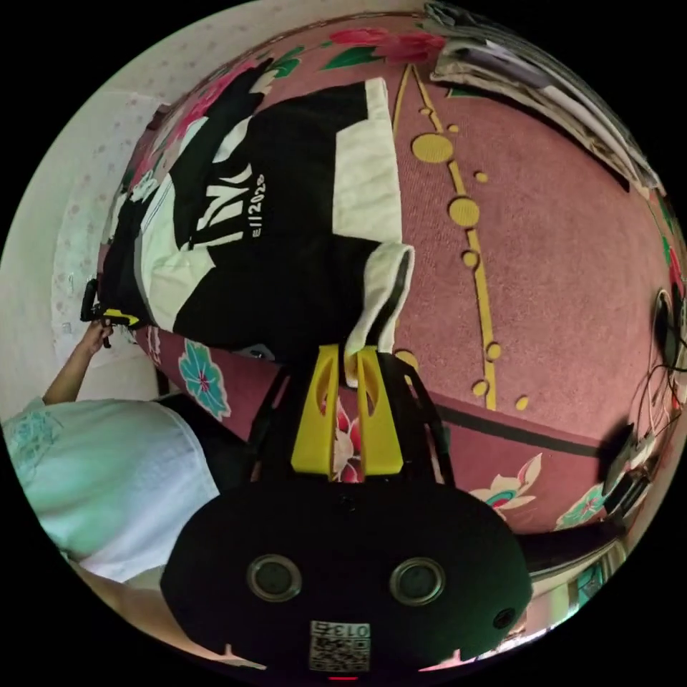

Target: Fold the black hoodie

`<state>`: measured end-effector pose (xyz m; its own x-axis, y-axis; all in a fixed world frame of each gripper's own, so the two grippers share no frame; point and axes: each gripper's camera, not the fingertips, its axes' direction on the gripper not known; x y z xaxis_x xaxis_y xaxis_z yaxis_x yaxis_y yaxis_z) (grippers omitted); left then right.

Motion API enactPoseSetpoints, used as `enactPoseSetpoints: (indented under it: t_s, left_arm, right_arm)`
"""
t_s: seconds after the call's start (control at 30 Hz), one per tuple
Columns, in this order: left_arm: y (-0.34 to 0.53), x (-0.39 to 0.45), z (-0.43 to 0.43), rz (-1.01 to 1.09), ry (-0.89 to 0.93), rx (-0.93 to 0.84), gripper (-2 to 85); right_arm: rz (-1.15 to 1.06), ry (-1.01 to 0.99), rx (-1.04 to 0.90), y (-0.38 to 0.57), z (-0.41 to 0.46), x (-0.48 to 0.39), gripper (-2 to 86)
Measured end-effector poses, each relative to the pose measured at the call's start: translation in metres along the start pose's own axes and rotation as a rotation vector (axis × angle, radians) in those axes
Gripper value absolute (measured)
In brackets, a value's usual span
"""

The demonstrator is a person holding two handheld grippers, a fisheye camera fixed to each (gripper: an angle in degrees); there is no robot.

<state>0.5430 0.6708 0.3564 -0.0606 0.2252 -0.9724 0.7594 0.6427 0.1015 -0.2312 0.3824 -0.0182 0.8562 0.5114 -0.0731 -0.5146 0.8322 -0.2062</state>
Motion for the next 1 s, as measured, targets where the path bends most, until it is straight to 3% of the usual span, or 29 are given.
enactPoseSetpoints:
  t_s: [0.13, 0.27, 0.4, 0.53, 0.57, 0.7, 0.77, 0.9, 1.0]
  left_arm:
    - [0.042, 0.011, -0.033, -0.05, -0.07, 0.09, 2.3]
    - [0.054, 0.073, -0.061, 0.085, -0.228, 0.361, 1.7]
    - [-0.023, 0.125, -0.014, 0.226, -0.313, 0.294, 0.4]
    - [-0.078, 0.112, 0.037, 0.146, -0.469, 0.124, -0.1]
    - [-0.082, 0.099, 0.047, 0.109, -0.454, 0.07, -0.2]
    - [-0.059, 0.079, 0.028, -0.086, -0.238, 0.196, 0.1]
    - [-0.04, 0.094, 0.013, -0.05, -0.243, 0.294, 0.6]
    - [-0.023, 0.131, -0.029, 0.003, -0.493, 0.548, 5.4]
    - [-0.062, 0.13, -0.034, 0.034, -0.511, 0.511, 8.1]
  right_arm:
    - [0.01, 0.146, 0.077, 0.032, -0.046, -0.011, 5.7]
    - [-0.138, 0.319, 0.316, 0.045, -0.063, -0.081, 1.7]
    - [-0.157, 0.457, 0.33, 0.004, -0.002, -0.122, 0.6]
    - [-0.136, 0.333, 0.122, -0.033, 0.057, -0.103, 0.2]
    - [-0.132, 0.312, 0.211, -0.03, 0.053, -0.098, 0.1]
    - [-0.084, 0.133, 0.103, -0.038, 0.043, -0.071, 0.2]
    - [-0.103, 0.063, 0.25, -0.028, 0.016, -0.071, 0.6]
    - [-0.116, 0.142, 0.453, -0.033, -0.027, -0.087, 3.9]
    - [-0.145, 0.127, 0.503, -0.079, -0.037, -0.11, 8.2]
